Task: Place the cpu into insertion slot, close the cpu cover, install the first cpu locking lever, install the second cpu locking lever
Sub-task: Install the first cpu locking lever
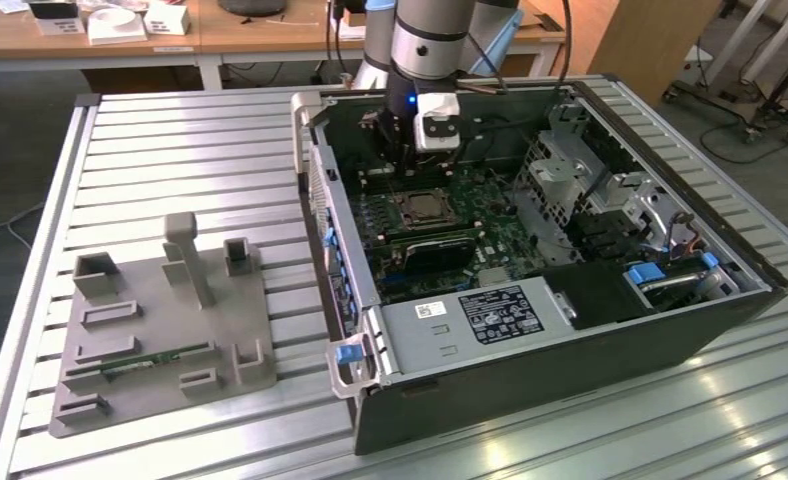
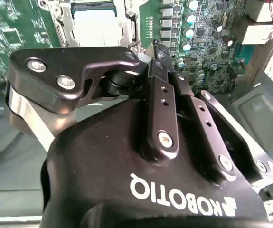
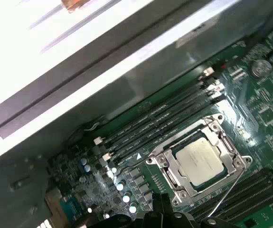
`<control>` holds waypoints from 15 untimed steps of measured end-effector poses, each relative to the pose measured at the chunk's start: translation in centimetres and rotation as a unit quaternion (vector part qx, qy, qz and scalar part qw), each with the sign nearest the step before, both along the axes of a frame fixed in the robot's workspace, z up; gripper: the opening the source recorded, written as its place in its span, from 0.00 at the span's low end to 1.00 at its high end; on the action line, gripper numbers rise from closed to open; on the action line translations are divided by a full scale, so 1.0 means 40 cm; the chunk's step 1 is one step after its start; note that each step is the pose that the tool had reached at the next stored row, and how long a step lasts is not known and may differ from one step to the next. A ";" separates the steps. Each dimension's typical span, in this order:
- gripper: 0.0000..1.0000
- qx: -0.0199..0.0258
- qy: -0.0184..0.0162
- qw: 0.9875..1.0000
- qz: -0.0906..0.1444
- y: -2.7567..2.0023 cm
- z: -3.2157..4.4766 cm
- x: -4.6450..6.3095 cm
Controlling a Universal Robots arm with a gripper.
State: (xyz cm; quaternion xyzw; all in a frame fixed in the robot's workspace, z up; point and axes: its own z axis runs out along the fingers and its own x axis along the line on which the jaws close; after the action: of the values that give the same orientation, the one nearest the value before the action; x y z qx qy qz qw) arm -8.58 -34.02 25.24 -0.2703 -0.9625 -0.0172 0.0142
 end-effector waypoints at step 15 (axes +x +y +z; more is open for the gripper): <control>0.11 0.000 -0.002 1.000 0.001 0.000 0.000 0.000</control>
State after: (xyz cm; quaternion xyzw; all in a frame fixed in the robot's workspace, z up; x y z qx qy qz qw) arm -8.58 -34.02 25.24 -0.2693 -0.9628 -0.0178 0.0121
